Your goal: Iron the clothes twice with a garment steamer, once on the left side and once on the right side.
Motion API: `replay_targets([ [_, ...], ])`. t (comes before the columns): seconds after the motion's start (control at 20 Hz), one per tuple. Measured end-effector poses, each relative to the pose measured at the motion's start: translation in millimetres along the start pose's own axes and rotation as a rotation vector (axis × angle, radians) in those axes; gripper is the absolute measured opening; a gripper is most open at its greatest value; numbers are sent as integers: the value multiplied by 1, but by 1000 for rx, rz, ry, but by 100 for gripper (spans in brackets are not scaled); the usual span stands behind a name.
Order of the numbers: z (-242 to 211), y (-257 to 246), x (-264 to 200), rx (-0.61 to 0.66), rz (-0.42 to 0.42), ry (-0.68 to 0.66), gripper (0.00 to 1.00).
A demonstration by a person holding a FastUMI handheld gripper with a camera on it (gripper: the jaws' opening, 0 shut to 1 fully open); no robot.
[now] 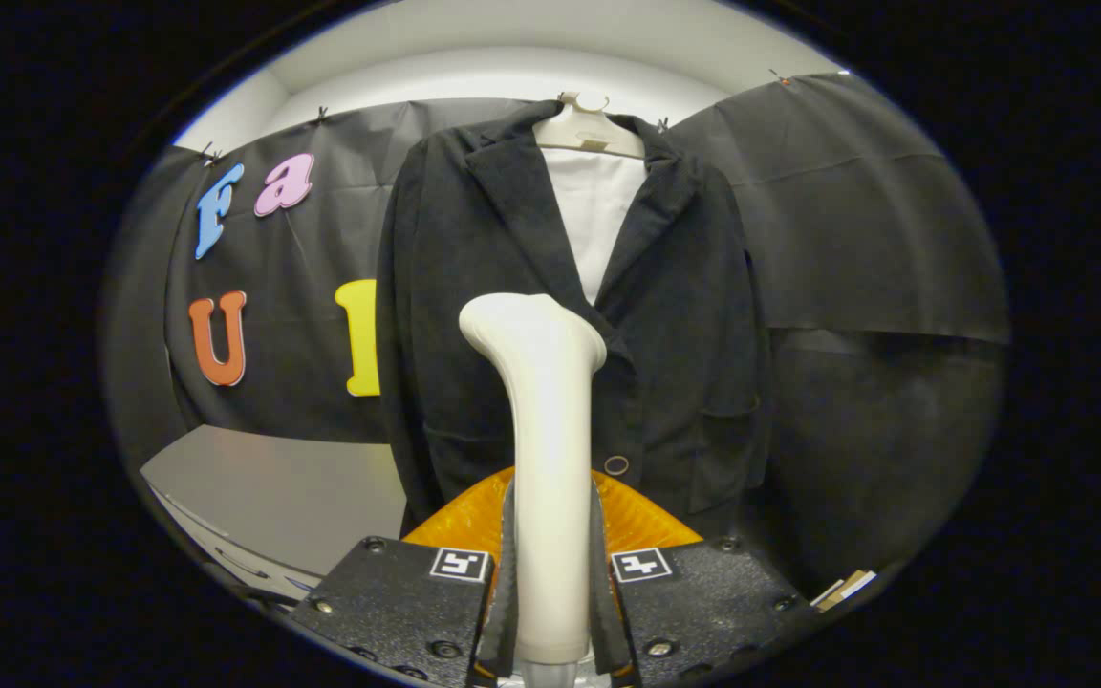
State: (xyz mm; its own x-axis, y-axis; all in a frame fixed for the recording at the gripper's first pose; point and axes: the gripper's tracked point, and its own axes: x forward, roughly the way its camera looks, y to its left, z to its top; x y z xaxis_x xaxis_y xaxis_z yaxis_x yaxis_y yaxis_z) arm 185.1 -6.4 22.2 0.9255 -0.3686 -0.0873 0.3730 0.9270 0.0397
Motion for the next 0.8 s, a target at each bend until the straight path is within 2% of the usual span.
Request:
replay_targets([
  [0.4, -71, -1, -1, -46, -4, 138, 33],
  [0.8, -117, -12, -1, -74, -43, 222, 34],
])
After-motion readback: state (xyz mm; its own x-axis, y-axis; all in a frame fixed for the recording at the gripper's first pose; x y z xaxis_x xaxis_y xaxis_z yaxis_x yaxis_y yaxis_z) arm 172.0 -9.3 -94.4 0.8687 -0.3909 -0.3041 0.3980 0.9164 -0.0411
